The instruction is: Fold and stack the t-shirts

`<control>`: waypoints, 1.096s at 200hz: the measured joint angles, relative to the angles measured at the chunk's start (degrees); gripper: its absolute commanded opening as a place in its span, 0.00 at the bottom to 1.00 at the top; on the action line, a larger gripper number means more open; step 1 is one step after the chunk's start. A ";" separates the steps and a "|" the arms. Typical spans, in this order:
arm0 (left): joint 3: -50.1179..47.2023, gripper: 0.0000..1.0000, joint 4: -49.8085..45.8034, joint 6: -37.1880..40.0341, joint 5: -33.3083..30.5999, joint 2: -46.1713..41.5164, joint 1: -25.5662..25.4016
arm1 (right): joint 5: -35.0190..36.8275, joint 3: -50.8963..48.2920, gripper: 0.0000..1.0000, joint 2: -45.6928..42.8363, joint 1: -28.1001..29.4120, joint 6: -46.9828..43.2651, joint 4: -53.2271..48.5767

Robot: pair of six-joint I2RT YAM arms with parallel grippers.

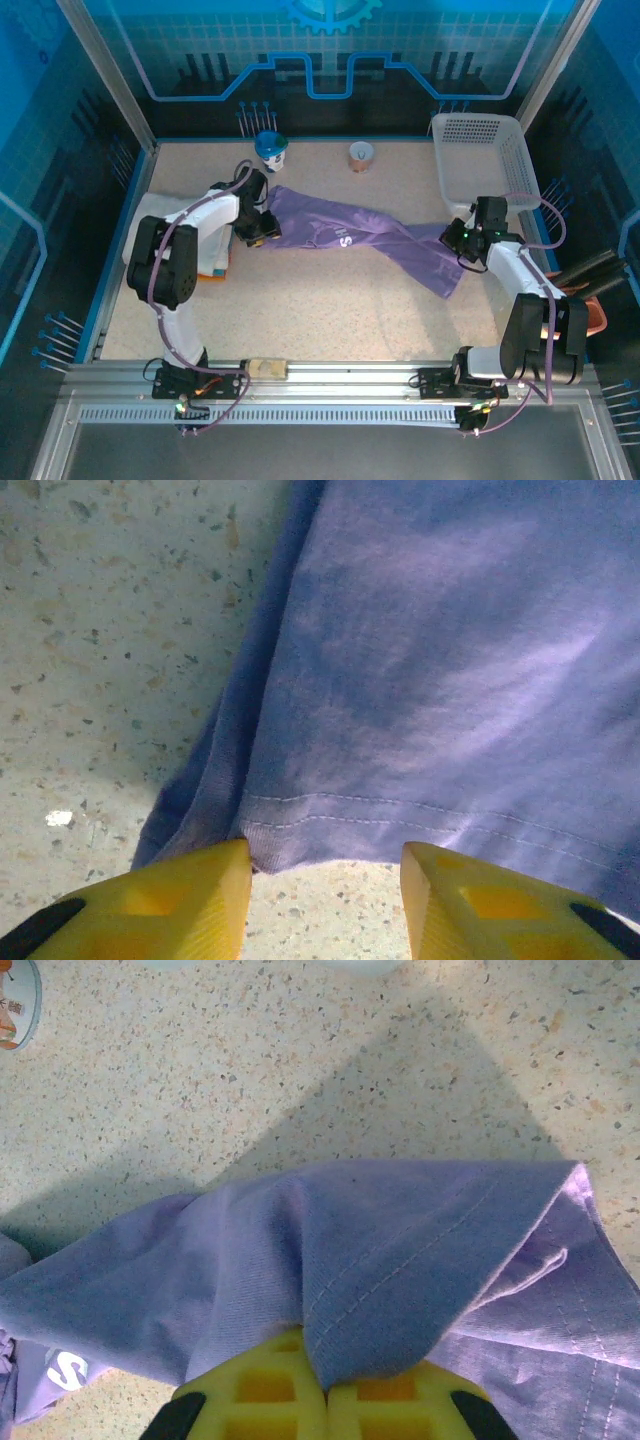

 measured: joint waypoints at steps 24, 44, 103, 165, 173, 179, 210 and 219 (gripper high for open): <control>0.11 0.47 -0.46 0.02 -1.33 0.07 -0.02 | 0.00 -0.22 0.00 -0.04 0.00 0.00 0.09; 0.13 0.47 -0.83 0.00 -2.12 0.07 -0.04 | 0.00 -0.26 0.00 -0.11 0.00 0.00 0.09; 0.72 0.40 -0.79 -0.02 -2.75 0.11 -0.04 | 0.00 -0.28 0.00 -0.55 0.00 -0.02 0.20; 3.41 0.34 -0.76 -0.22 -2.75 0.70 -0.04 | 0.02 -0.76 0.00 -1.22 -0.02 -0.28 0.39; 3.50 0.34 -0.81 -0.22 -2.78 0.74 -0.04 | 0.00 -0.94 0.00 -1.29 -0.02 -0.42 0.42; 3.50 0.35 -0.87 -0.22 -2.82 0.74 -0.04 | 0.00 -1.05 0.00 -1.38 0.00 -0.42 0.39; 3.50 0.37 -1.31 -0.17 -4.07 0.74 -0.04 | 0.02 -1.29 0.00 -1.60 -0.02 -0.42 0.42; 3.50 0.38 -1.49 -0.17 -4.33 0.74 -0.04 | 0.00 -1.29 0.00 -1.70 -0.02 -0.44 0.42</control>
